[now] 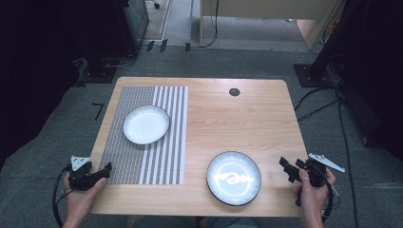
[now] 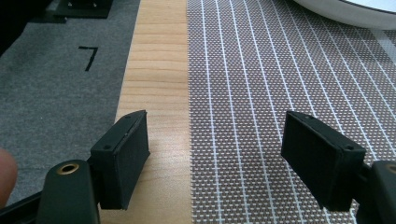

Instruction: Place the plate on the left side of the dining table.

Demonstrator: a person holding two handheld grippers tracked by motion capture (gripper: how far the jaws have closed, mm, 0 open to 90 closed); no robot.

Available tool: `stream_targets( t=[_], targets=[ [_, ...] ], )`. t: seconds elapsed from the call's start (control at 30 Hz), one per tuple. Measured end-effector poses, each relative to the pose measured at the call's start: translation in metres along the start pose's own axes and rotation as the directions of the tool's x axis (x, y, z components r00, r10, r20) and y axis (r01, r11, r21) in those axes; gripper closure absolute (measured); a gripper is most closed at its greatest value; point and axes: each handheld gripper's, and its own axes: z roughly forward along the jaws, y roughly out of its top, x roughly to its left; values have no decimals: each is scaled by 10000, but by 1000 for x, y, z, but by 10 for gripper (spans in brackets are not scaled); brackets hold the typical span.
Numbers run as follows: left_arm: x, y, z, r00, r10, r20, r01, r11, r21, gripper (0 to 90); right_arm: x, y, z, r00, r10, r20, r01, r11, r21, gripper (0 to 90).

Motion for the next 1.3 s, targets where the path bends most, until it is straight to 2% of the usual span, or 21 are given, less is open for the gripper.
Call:
stream_targets(
  t=[0.23,0.33,0.6,0.77,0.9,1.03,1.23,1.3],
  targets=[
    [-1,0,1,10000,76,25,-77,9999,102,233,-22,-9,-4,9988,193,454,-197,9998,96,257],
    [-1,0,1,10000,86,36,-87,9999,131,233,-28,-12,-5,9978,50,666,-58,9999,112,257],
    [-1,1,2,10000,67,9,-67,9997,224,233,-33,-21,-4,9924,-388,1165,351,9988,341,257],
    [0,1,2,10000,54,44,-55,9997,229,233,-30,-23,-3,9880,-681,1386,637,9973,357,252],
    [0,0,2,10000,23,45,-24,9997,224,233,-24,-28,-1,9756,-1334,1743,1302,9910,297,240],
    [1,0,1,9999,-67,103,65,9998,208,233,-21,-31,1,9692,-1619,1855,1588,9868,315,210],
    [3,0,1,9997,-178,164,175,9996,204,233,-14,-33,4,9476,-2258,2259,2181,9742,587,203],
    [3,0,1,9997,-163,164,159,9997,196,233,-13,-34,4,9477,-2221,2291,2142,9750,589,202]
  ],
)
